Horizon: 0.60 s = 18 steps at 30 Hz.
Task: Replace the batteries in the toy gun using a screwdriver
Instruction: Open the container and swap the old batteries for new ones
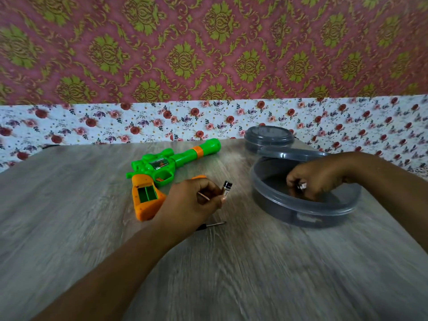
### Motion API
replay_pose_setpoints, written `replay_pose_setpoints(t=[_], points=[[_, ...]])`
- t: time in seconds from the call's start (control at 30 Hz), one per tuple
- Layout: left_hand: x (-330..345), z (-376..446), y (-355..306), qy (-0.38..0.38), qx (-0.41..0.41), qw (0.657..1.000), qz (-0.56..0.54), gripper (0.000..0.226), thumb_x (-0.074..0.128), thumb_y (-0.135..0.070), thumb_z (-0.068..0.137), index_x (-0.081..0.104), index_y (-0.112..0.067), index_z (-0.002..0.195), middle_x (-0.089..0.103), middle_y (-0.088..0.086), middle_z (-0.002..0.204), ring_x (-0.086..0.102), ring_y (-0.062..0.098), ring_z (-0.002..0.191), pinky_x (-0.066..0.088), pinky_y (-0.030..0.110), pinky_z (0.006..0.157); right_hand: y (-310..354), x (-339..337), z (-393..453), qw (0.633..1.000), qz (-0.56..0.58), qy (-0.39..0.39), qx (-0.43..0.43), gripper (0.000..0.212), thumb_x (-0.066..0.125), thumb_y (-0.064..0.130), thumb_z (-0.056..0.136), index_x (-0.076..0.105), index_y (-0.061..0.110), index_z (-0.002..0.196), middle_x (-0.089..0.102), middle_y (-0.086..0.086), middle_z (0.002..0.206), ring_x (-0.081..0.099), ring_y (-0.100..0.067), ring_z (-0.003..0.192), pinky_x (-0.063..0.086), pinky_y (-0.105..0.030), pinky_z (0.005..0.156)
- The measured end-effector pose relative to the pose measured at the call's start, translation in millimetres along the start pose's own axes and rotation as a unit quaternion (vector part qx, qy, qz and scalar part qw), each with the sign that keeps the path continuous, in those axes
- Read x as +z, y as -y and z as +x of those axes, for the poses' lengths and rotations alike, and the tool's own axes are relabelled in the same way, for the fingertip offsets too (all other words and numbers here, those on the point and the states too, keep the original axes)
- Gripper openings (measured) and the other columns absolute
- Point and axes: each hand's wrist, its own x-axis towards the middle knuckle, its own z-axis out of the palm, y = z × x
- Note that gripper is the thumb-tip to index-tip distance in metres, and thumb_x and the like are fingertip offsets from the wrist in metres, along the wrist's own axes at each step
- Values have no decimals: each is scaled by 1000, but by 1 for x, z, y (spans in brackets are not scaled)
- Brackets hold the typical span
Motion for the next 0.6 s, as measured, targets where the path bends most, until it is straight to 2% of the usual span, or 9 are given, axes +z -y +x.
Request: replay_pose_setpoints(t=[0.1, 0.17, 0.23, 0.3, 0.4, 0.5, 0.6], points=[[1, -1, 1, 4, 5, 1000, 10, 1, 69, -22, 83, 68, -22, 83, 72, -9, 79, 66, 4, 72, 49, 14, 67, -1, 1, -1, 1000, 27, 6, 1, 16, 72, 15, 74, 64, 19, 88, 64, -12, 102, 55, -21, 87, 44, -33, 71], [1, -2, 2, 4, 6, 1000, 19, 2, 69, -23, 83, 68, -23, 82, 71, -10, 79, 66, 4, 72, 50, 16, 68, 2, 4, 1, 999, -9, 27, 18, 31, 81, 32, 66, 65, 18, 89, 64, -9, 94, 53, -21, 83, 42, -33, 68], [1, -2, 2, 3, 7, 1000, 23, 3, 69, -23, 82, 67, -25, 81, 70, -11, 79, 66, 5, 71, 50, 17, 69, 4, 9, 5, 999, -33, 18, 28, 30, 81, 34, 66, 64, 17, 85, 60, -6, 88, 52, -21, 80, 41, -32, 65], [-1, -3, 2, -3, 9, 1000, 25, 4, 69, -24, 82, 67, -26, 81, 71, -12, 80, 67, 5, 74, 50, 17, 70, 5, 12, 8, 999, -27, -20, 20, 11, 74, 19, 75, 63, 19, 75, 60, -4, 82, 52, -19, 76, 42, -29, 62], [-4, -2, 3, -16, 10, 1000, 25, 4, 70, -23, 82, 67, -25, 82, 71, -10, 81, 68, 7, 75, 51, 18, 71, 9, 12, 5, 997, -23, -68, -1, 22, 60, 5, 81, 59, 21, 68, 59, 0, 75, 54, -15, 71, 42, -22, 60], [-10, 1, 3, -36, 10, 999, 25, 4, 70, -24, 81, 67, -26, 83, 70, -11, 79, 68, 7, 76, 54, 23, 74, 16, 6, -3, 991, -30, -131, -21, 3, 66, 16, 81, 65, 14, 82, 66, -6, 85, 61, -19, 79, 47, -29, 68], [-17, 2, 3, -51, 16, 998, 37, 8, 69, -24, 82, 69, -21, 89, 66, -14, 76, 65, 1, 73, 51, 15, 69, 32, -8, -19, 973, -71, -214, -41, 17, 69, 25, 80, 66, 13, 92, 68, -6, 91, 62, -19, 83, 47, -33, 75]])
